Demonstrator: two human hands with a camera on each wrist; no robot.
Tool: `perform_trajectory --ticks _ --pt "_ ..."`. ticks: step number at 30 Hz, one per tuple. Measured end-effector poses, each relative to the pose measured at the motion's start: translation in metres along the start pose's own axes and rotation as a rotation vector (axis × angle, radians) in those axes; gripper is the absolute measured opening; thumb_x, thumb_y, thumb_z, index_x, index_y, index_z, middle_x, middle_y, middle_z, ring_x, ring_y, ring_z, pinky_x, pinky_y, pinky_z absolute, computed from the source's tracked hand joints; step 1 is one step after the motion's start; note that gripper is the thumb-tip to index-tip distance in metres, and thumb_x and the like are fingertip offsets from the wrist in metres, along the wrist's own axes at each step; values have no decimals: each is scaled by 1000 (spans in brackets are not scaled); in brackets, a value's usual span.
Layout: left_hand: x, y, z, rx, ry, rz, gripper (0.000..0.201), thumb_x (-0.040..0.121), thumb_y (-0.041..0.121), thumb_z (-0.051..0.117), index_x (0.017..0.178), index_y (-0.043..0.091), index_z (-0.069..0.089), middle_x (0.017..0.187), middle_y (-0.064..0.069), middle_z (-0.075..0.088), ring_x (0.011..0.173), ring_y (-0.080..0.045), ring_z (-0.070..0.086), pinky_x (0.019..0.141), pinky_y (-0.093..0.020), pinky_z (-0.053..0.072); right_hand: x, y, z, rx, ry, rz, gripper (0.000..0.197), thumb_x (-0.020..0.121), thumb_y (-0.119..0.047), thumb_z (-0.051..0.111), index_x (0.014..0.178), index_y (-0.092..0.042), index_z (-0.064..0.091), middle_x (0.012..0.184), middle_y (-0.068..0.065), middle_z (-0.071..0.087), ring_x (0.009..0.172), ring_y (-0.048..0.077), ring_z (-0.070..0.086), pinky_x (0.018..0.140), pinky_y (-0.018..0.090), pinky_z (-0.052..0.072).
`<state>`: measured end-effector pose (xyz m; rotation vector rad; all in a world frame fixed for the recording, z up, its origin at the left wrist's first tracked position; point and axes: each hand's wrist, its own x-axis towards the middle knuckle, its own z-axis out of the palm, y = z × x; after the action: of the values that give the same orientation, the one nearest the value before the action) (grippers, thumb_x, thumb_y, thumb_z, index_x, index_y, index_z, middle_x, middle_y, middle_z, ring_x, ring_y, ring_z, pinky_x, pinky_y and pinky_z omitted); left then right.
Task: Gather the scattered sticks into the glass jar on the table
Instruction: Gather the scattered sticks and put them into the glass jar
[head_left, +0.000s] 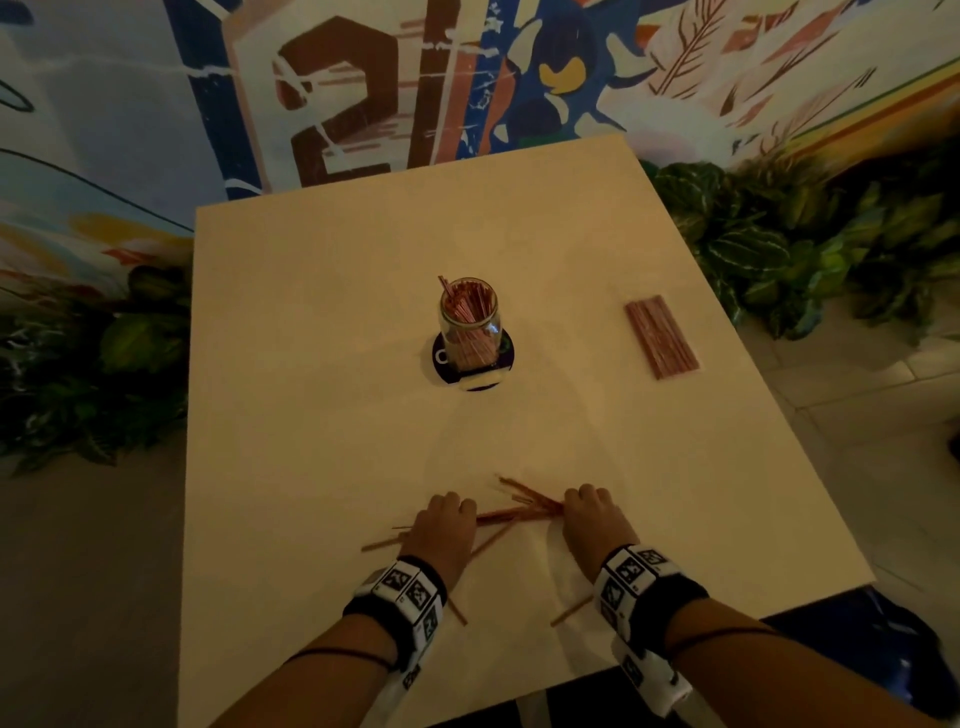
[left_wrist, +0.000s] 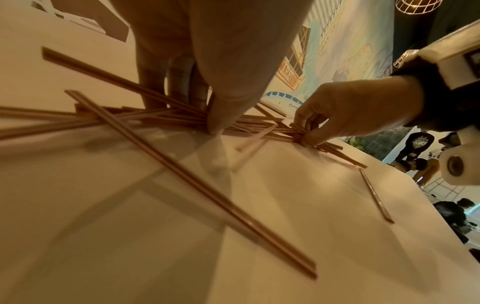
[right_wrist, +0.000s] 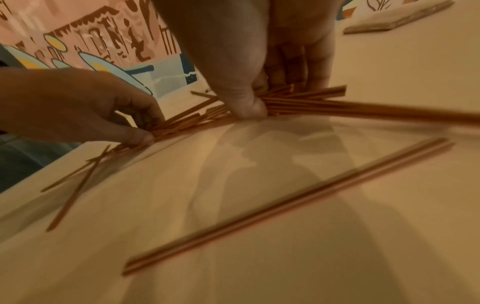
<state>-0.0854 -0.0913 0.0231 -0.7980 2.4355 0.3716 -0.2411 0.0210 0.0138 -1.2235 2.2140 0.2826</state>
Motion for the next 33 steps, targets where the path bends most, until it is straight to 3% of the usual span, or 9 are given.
perform_trajectory --ticks 7,12,18,22,24,27,31,33 --pt "10 -3 -5 15 -52 -56 38 92 -2 32 128 5 38 135 -15 39 124 -32 38 97 -41 38 14 4 -9 -61 22 31 30 95 -9 28 119 -7 44 123 12 48 112 30 47 91 39 42" --pt "14 -9 -8 -36 -48 -135 39 94 5 29 133 7 34 135 -14 42 123 -32 40 99 -41 36 25 10 -26 -13 -1 -42 34 96 -12 27 129 -7 35 125 14 51 114 33 48 94 43 39" --pt "10 -25 -16 -149 -65 -172 47 90 3 40 135 10 29 129 -13 48 116 -34 49 98 -46 40 37 25 -48 53 -35 -54 43 96 -26 30 137 -14 27 127 13 53 111 32 53 92 39 40" --pt "8 -36 -11 -299 -64 -196 49 93 13 45 137 9 25 127 -16 49 110 -35 52 91 -45 46 31 37 -64 112 -67 -2 52 93 -35 41 138 -15 26 122 16 57 103 34 58 73 34 40" --pt "6 -40 -11 -332 -12 -198 40 95 19 40 131 6 32 122 -17 53 105 -36 55 86 -43 46 17 42 -67 86 -56 -44 49 91 -38 45 132 -16 32 114 16 59 97 34 59 71 34 42" --pt "2 -46 -12 -384 85 -198 29 98 23 32 118 6 42 112 -17 58 98 -36 57 79 -41 45 -10 51 -54 43 -115 -169 40 90 -40 48 125 -23 39 110 11 62 96 31 60 78 36 46" --pt "-4 -54 -11 -446 112 -169 14 96 27 38 94 13 42 94 -11 55 91 -35 57 69 -34 38 -38 58 -17 -36 -357 -335 41 92 -41 45 130 -28 40 122 5 59 110 26 57 94 38 46" --pt "-8 -57 -10 -446 66 -148 17 93 33 44 93 17 40 96 -9 55 91 -32 57 69 -33 40 -44 60 0 -96 -317 -362 38 94 -36 43 130 -25 43 119 5 61 109 27 58 91 37 46"
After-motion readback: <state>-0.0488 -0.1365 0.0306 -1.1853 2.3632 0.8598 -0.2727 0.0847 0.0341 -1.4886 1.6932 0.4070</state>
